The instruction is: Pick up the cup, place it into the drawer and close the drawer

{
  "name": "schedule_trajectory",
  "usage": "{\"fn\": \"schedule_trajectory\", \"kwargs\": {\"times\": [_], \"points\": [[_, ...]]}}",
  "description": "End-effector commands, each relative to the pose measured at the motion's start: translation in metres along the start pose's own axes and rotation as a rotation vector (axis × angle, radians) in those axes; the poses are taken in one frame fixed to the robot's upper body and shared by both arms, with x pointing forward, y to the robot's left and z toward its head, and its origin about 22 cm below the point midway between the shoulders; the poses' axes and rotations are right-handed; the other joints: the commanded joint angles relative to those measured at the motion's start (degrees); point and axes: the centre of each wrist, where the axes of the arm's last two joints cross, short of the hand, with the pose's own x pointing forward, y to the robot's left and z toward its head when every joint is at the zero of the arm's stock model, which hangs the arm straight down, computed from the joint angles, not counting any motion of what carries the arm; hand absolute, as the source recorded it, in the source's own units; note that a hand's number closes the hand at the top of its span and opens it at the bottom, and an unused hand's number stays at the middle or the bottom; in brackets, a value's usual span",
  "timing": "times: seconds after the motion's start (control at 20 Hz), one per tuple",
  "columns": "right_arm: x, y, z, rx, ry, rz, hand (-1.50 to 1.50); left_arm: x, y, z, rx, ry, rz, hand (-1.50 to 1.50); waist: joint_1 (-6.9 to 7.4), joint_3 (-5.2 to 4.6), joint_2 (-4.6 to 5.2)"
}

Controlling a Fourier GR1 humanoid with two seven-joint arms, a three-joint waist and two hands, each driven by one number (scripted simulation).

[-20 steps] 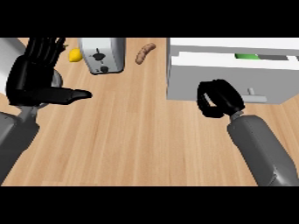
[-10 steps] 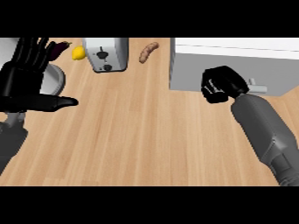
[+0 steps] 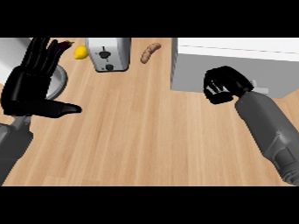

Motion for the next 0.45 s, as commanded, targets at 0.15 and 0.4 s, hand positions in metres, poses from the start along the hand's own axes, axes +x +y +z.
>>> {"fn": "schedule_trajectory", "kwargs": {"times": [0.15,0.4], "points": [[-0.017,-0.066,0.009,-0.154,0.117,-0.031,1.5,-0.008,-0.011,0.002,-0.024,0.014,0.024,-1.5,1.64,0.82,2.54],[-0.017,-0.058,0.008,-0.159,0.118,-0.04,1.5,-0.009,-0.011,0.003,-0.032,-0.001,0.029,-1.5,2.87,0.8,2.79]]}}
